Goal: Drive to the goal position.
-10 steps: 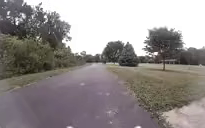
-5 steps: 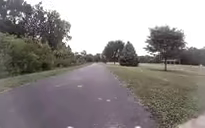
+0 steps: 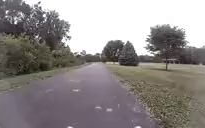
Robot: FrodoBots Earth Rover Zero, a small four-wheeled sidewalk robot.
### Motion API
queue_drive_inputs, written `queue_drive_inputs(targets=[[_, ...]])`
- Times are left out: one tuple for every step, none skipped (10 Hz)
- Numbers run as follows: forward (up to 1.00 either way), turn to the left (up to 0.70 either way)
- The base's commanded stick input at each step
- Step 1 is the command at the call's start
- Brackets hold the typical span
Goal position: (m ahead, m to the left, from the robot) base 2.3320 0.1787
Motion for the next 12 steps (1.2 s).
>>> queue_drive_inputs(targets=[[0.7, 0.0], [0.7, 0.0], [0.7, 0.0], [0.7, 0.0], [0.7, 0.0], [0.7, 0.0], [0.7, -0.01], [0.7, -0.01], [0.7, -0.01], [0.7, -0.02], [0.7, -0.06], [0.7, -0.09]])
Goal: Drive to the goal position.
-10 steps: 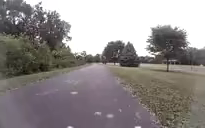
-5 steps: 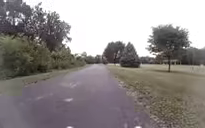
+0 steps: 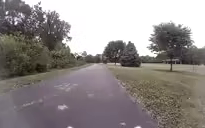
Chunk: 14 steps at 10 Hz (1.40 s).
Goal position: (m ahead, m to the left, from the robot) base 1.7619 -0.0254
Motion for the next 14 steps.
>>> queue_drive_inputs(targets=[[0.7, -0.13], [0.7, -0.1], [0.7, -0.05], [0.7, 0.01], [0.7, 0.06], [0.7, 0.12], [0.7, 0.14], [0.7, 0.13], [0.7, 0.12], [0.7, 0.11], [0.7, 0.11], [0.7, 0.1], [0.7, 0.09], [0.7, 0.09]])
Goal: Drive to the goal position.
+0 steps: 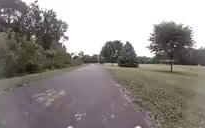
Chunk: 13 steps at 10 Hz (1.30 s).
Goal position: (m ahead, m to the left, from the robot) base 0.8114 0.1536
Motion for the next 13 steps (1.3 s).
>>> queue_drive_inputs(targets=[[0.7, 0.08], [0.7, 0.07], [0.7, 0.06], [0.7, 0.06], [0.7, 0.05], [0.7, 0.04], [0.7, 0.03], [0.7, 0.03], [0.7, 0.02], [0.7, 0.01], [0.7, 0.01], [0.7, 0.0], [0.7, 0.0]])
